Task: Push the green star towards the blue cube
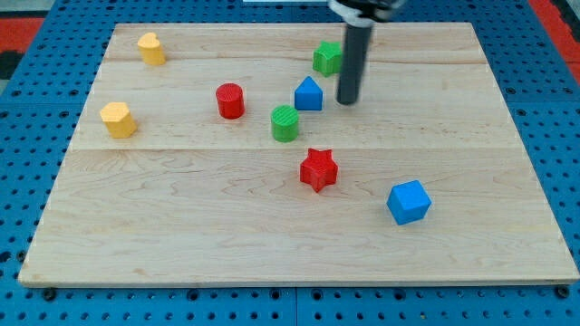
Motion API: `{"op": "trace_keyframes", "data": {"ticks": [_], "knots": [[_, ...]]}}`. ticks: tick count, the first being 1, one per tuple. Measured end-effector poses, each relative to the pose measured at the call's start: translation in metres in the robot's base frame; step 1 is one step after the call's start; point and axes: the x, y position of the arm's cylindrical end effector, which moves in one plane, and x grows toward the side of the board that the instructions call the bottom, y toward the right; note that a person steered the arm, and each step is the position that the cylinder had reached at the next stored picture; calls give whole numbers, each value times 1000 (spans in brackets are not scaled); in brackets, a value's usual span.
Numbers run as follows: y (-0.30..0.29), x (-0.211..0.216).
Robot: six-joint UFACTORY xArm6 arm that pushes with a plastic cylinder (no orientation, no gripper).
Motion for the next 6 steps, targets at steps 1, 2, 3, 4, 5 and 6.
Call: {"op": "trace_keyframes", "data": {"ticks": [1, 2, 3, 4, 5, 6], "knots": [[-45, -43], [-42, -88], [-35, -141], [-11, -105], [0, -32], [29, -13]]}}
